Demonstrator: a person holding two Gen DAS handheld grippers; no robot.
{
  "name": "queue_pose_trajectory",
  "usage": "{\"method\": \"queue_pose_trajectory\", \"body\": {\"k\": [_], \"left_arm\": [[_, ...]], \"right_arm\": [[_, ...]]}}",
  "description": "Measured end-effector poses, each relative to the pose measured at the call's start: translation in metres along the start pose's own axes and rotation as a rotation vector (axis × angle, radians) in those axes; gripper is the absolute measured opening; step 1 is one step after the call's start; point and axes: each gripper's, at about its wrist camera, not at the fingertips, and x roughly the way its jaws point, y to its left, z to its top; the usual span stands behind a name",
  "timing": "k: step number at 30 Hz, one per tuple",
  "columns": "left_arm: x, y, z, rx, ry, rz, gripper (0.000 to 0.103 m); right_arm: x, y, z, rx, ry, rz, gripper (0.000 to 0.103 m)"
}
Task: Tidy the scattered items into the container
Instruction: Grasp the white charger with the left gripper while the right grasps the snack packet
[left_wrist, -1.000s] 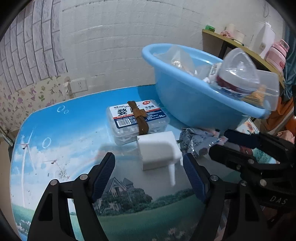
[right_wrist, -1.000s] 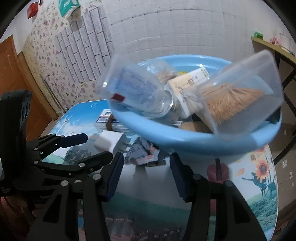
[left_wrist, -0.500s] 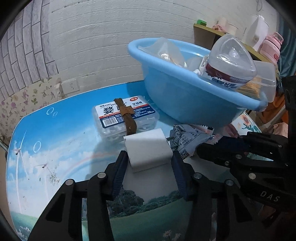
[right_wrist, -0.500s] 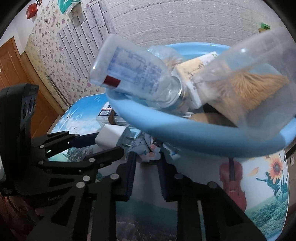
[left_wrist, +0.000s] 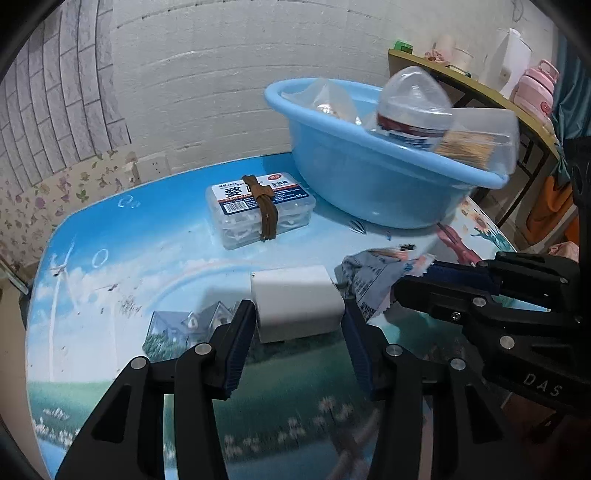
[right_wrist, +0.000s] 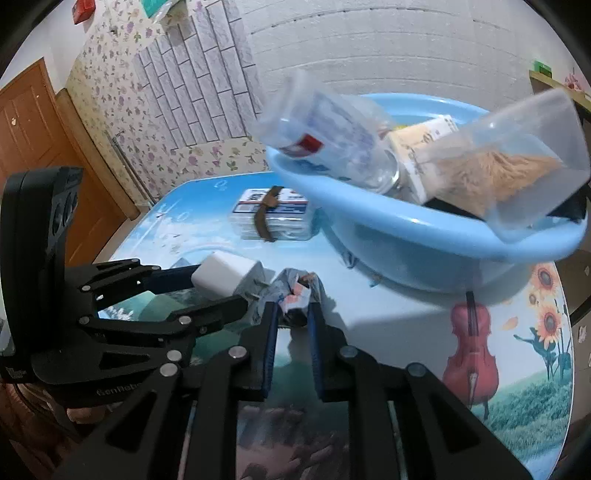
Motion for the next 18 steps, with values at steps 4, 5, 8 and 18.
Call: {"method": "queue_pose_trajectory", "body": {"k": [4, 5, 8, 18], "left_arm": [[-0.012, -0.001, -0.007, 0.006, -0.017, -0.006, 0.047], [-0.013, -0.002, -0.006, 0.004, -0.019, -0.013, 0.047], [-0.02, -0.004, -0.014, 0.003, -0.022, -0.008, 0.044], [-0.031, 0.012, -0.031, -0.03, -0.019, 0.03, 0.044]], "right_arm": [[-0.011, 0.011, -0.002, -0.028, -0.02, 0.0, 0.016], [-0.015, 0.013, -0.004, -0.033, -0.027, 0.0, 0.016], [-0.019, 0.015, -0.008, -0.029, -0.028, 0.006, 0.015], [-0.034, 0.005, -0.022, 0.0, -0.033, -0.024, 0.014]]}}
